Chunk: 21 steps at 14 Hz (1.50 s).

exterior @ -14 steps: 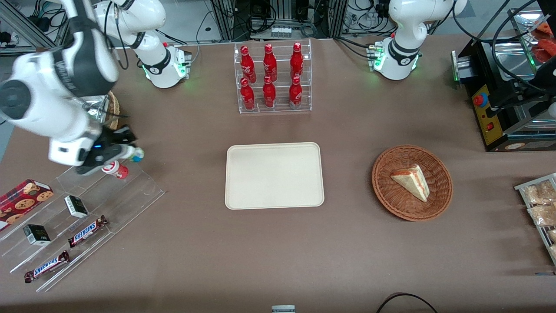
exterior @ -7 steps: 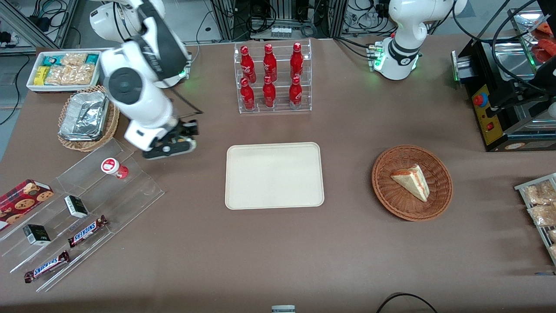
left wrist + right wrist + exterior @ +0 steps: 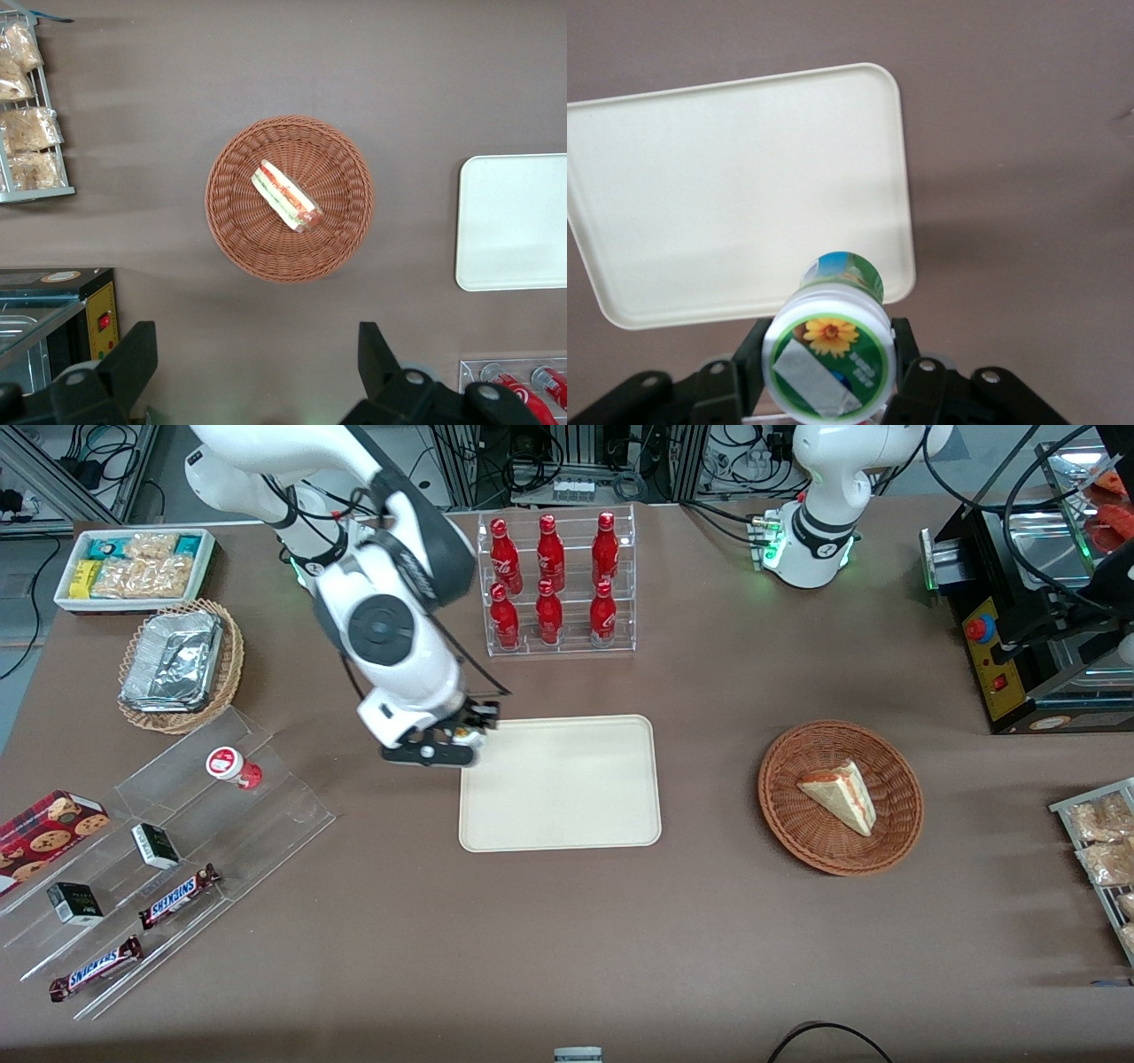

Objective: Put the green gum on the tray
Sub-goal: 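Lift the gum tub and carry it over the cream tray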

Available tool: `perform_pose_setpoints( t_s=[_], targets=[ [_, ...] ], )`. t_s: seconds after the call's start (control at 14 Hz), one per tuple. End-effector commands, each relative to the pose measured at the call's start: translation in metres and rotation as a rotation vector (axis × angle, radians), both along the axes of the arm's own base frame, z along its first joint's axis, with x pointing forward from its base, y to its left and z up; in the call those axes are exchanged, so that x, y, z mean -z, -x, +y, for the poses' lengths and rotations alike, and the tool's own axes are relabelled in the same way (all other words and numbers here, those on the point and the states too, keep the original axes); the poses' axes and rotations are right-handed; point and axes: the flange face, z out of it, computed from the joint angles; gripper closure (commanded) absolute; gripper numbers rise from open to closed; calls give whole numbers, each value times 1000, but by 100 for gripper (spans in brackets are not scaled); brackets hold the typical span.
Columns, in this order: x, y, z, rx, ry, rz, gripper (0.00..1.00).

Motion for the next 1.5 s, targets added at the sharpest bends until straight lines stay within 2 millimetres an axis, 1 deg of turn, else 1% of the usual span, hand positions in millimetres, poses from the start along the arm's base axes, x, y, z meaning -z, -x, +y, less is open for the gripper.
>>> perform_pose_setpoints(
  t_s=[0.0, 0.14, 0.29, 0.5, 0.57, 0.79, 1.0, 1.43],
  targets=[
    [25, -16, 31, 88, -14, -18, 100],
    [42, -13, 49, 106, -28, -41, 100],
    [61, -15, 59, 141, -42, -64, 100],
    [87, -9, 83, 156, -57, -90, 100],
    [95, -11, 85, 168, -59, -98, 100],
    [110, -14, 94, 168, -70, -118, 100],
    [127, -11, 105, 152, -58, -126, 100],
    [160, -11, 105, 130, -9, -155, 100]
  ],
)
